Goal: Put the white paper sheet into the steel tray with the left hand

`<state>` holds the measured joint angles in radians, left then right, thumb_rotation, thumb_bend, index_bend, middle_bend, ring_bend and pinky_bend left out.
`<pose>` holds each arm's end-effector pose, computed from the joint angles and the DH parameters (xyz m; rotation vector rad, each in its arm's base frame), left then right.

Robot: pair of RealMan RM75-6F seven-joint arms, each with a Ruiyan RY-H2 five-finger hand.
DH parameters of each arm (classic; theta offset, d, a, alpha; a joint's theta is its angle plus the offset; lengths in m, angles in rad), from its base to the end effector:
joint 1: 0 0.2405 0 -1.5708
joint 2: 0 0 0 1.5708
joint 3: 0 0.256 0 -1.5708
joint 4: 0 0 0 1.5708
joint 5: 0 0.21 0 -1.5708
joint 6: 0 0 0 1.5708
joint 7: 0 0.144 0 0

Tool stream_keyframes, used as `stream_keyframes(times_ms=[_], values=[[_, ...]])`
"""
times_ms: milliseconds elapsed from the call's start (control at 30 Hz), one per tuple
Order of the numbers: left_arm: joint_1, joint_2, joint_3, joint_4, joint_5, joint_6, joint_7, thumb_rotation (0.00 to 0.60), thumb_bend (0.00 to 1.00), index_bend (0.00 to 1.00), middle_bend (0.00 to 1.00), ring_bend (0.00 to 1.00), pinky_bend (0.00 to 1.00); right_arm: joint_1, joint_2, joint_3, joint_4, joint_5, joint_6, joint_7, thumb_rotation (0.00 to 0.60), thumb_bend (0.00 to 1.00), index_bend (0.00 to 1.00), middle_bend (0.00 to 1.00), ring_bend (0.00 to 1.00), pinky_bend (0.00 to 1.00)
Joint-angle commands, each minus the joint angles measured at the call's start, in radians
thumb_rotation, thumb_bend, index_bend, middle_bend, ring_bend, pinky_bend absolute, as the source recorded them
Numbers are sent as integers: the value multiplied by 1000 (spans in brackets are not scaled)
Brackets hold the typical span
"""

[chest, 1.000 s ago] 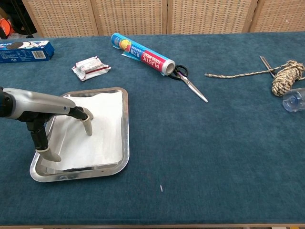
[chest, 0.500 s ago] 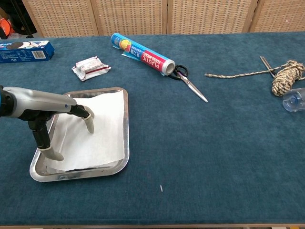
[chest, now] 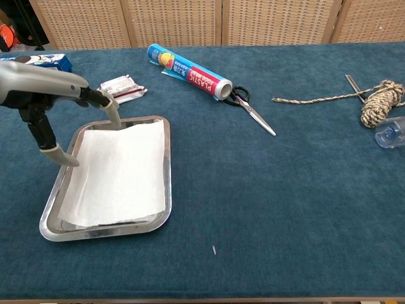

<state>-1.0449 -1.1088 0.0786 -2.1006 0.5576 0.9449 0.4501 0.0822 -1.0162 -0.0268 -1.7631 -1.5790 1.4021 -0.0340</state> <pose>-0.1229 0.2868 0.0507 -1.9965 -1.2436 -0.5401 -0.2893 -0.1600 0.1528 1.5383 -1.0002 0.8512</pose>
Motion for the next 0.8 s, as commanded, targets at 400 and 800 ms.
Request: stream_keyframes(times_ms=[400, 800], values=[[415, 25, 162, -50, 595, 436, -32, 592, 162, 126, 0, 0, 59, 8, -14, -6, -2, -2, -20, -26, 600, 0, 228, 0, 0, 0], [737, -128, 202, 255, 889, 704, -203, 594, 148, 119, 0, 0, 59, 13, -24, -16, -2, -13, -34, -37, 600, 0, 228, 0, 0, 0]])
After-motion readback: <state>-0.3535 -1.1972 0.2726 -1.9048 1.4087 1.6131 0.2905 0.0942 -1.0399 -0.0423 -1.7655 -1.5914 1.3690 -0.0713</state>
